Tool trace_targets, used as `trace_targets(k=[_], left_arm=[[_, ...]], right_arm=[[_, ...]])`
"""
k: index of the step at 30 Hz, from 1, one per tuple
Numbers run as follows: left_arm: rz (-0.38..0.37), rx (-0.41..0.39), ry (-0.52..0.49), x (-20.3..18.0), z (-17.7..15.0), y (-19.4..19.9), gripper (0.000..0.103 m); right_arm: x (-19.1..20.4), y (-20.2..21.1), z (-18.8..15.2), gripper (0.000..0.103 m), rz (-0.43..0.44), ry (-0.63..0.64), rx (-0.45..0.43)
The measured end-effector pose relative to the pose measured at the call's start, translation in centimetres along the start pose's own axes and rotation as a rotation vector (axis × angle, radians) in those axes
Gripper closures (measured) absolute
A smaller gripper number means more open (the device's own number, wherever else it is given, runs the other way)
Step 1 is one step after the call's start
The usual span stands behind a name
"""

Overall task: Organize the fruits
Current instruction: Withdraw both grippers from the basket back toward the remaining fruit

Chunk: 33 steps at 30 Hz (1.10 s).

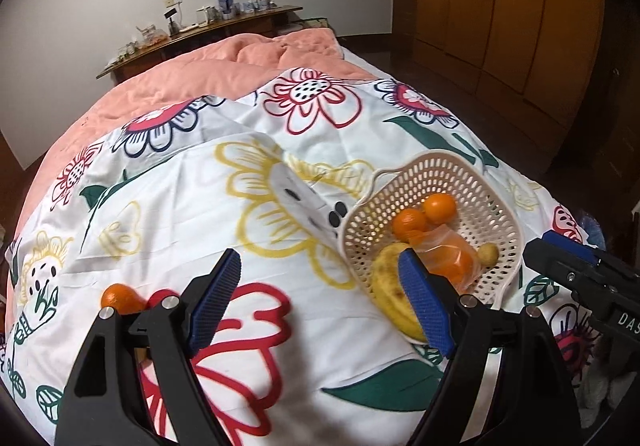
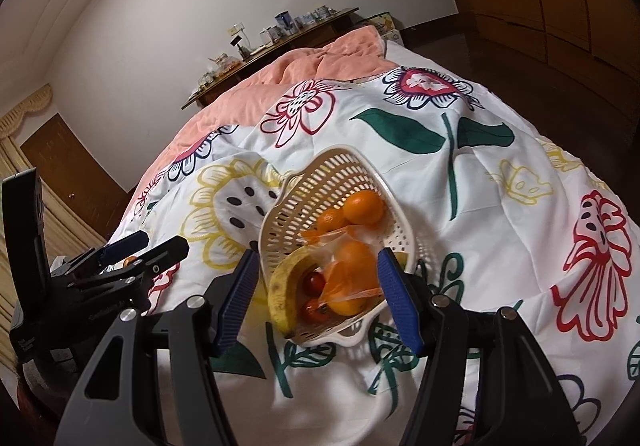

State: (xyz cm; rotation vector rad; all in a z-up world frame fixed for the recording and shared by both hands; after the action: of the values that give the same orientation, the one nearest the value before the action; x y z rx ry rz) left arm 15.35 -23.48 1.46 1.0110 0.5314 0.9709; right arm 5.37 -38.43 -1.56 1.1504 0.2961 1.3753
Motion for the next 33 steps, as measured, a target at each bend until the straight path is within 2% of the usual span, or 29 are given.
trace_targets(k=[5, 22, 28, 31, 33], left_arm=[[0.038, -0.005, 0.01, 1.2, -0.6, 0.2, 0.021], [0.061, -0.016, 0.106, 6.2, -3.2, 1.2, 0.021], [0.053, -0.011, 0.156, 8.4, -4.3, 1.4, 0.02], [0.057, -0.009, 0.185, 9.6, -4.9, 1.5, 0.011], [0.058, -0.009, 0.2, 10.4, -5.2, 1.5, 0.011]], right_arm=[[1.2, -0.3, -0.2, 0.041, 0.003, 0.02, 0.011], [6.2, -1.8, -1.0, 0.041, 0.005, 0.109, 0.063], [8.3, -2.6, -1.4, 0.033, 0.007, 0.146, 0.084], [9.0, -3.1, -1.7, 0.032, 0.006, 0.161, 0.099], [9.6, -3.6, -1.9, 0.031, 0.006, 0.172, 0.112]])
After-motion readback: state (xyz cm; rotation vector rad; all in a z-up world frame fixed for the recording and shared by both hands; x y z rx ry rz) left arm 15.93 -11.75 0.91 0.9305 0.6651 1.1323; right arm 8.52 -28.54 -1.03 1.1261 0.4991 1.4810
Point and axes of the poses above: each gripper's, at about its wrist camera, not at the fingertips, and y roughly against the way its jaws point, x to its left, z to its top, the point moved 6 cm from there along -y, roughly the way its jaws point, and after that the axes turned 15 degrees about x, right-handed, at the moved point
